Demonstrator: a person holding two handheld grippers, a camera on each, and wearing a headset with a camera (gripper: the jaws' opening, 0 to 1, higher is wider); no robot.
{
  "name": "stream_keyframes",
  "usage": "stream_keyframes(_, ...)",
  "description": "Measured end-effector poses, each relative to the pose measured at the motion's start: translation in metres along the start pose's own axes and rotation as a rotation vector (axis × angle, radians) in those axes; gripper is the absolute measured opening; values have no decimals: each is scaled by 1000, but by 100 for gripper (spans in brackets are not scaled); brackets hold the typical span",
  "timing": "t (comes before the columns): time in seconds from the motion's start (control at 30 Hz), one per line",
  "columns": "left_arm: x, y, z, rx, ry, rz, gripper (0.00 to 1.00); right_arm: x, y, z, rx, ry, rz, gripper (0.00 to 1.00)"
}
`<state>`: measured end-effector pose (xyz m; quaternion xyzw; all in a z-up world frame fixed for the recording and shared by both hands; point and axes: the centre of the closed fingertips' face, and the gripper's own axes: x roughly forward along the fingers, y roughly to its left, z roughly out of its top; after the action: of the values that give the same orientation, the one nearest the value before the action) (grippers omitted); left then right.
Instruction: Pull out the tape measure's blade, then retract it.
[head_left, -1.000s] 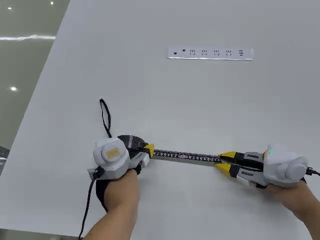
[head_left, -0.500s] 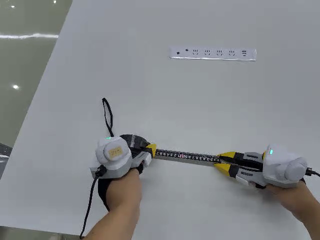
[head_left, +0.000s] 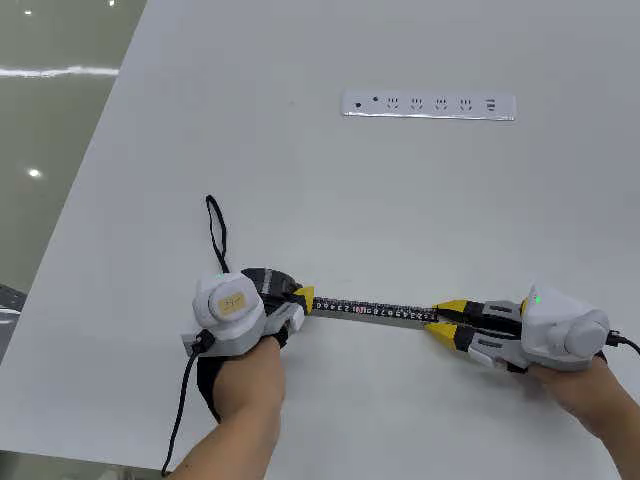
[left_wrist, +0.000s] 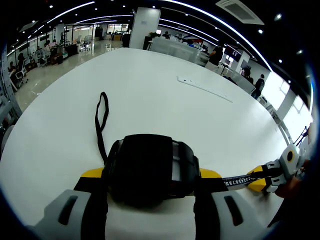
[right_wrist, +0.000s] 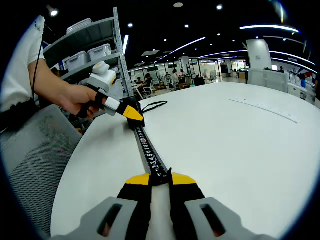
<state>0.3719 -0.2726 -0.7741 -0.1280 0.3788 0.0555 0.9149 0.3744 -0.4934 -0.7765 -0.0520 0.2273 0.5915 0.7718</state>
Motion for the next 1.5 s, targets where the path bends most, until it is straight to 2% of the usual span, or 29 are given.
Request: stream_keyframes(1.5, 0, 0, 0, -2, 6, -7, 69, 35, 15, 15, -16, 7, 87, 12)
